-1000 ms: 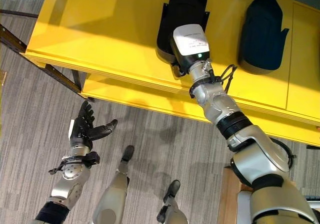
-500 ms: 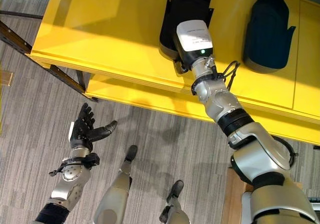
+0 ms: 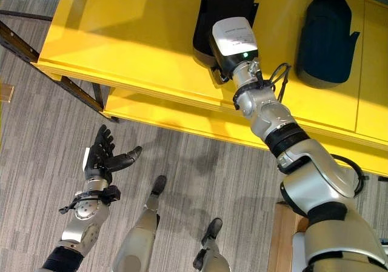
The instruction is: Move parts from the plastic box to the shelf.
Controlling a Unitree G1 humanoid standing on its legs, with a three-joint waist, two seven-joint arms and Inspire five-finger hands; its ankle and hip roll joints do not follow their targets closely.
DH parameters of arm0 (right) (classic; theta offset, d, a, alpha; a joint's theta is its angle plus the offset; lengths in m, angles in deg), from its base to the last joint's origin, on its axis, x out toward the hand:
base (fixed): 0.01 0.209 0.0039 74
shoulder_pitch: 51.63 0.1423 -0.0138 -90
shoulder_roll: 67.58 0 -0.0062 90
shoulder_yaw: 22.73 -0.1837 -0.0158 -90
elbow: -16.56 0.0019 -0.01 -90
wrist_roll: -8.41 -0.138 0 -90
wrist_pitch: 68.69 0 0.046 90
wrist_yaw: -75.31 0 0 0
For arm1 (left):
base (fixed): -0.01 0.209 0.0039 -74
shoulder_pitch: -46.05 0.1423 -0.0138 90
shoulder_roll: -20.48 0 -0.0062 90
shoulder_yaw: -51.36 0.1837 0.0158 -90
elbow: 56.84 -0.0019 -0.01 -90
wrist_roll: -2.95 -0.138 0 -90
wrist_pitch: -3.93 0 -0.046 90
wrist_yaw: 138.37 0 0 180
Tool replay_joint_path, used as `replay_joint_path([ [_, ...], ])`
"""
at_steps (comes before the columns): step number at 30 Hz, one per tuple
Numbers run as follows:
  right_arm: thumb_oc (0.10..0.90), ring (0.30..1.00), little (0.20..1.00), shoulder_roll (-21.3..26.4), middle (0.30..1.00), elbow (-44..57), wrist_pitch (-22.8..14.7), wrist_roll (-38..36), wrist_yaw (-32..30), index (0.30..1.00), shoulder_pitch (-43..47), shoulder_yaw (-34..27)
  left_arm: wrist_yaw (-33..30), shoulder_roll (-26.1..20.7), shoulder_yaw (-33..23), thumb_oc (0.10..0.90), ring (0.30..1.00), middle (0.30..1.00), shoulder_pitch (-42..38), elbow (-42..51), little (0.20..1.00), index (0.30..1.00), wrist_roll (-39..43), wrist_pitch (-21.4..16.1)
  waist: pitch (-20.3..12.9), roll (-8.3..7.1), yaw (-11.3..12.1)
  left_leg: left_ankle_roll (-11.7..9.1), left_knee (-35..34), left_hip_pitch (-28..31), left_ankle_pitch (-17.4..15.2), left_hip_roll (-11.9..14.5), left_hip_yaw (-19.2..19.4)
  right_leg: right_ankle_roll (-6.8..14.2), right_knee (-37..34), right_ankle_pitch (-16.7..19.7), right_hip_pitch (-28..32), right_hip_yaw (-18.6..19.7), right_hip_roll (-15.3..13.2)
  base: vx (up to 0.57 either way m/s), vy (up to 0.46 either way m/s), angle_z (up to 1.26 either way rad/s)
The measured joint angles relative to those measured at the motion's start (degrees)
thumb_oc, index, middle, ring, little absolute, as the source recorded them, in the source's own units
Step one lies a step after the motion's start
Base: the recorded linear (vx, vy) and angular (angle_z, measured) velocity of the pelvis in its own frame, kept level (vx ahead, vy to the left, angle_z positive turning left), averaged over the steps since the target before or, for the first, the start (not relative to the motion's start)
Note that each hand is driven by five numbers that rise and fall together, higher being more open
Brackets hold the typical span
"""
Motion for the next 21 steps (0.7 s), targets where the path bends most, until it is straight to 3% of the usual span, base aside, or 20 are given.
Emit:
replay_joint_path([
  [5, 0.9, 1.0, 1.0, 1.06, 1.0, 2.97, 0.23, 0.74, 1.75, 1.0, 0.02, 0.58, -0.06, -0.19, -0.42, 0.9, 1.0, 1.0, -0.23, 0.04, 1.0, 1.0, -0.02, 0.0, -0.01, -0.02, -0.11, 0.08, 0.0, -0.06, 0.06, -0.07, 0.13, 0.09, 0.0, 0.1, -0.14, 0.1, -0.1, 0.0, 0.0, 0.0],
  [11, 0.9, 1.0, 1.0, 9.99, 1.0, 23.76, -0.57, 5.68, 4.24, 1.0, -0.88, 0.39, -0.11, -0.3, -2.5, 0.9, 1.0, 1.0, 0.99, 0.7, 1.0, 1.0, -0.07, 0.07, -0.01, -0.03, -1.93, 0.09, -0.04, 0.17, 0.06, 0.03, 0.41, 0.15, 0.01, 0.15, -0.16, 0.38, -0.13, -0.01, -0.004, -0.02],
  [21, 0.9, 1.0, 1.0, 11.35, 1.0, 34.43, -2.02, 8.54, 4.85, 1.0, -9.79, -7.3, -0.01, -0.29, -2.93, 0.9, 1.0, 1.0, 1.96, 1.17, 1.0, 1.0, -1.1, 0.34, -0.01, -0.03, -3.36, 0.17, 0.07, 1.01, 0.15, 0.84, 1.4, -0.13, 0.02, 0.88, 0.04, 1.69, 0.36, -0.02, -0.006, -0.07],
])
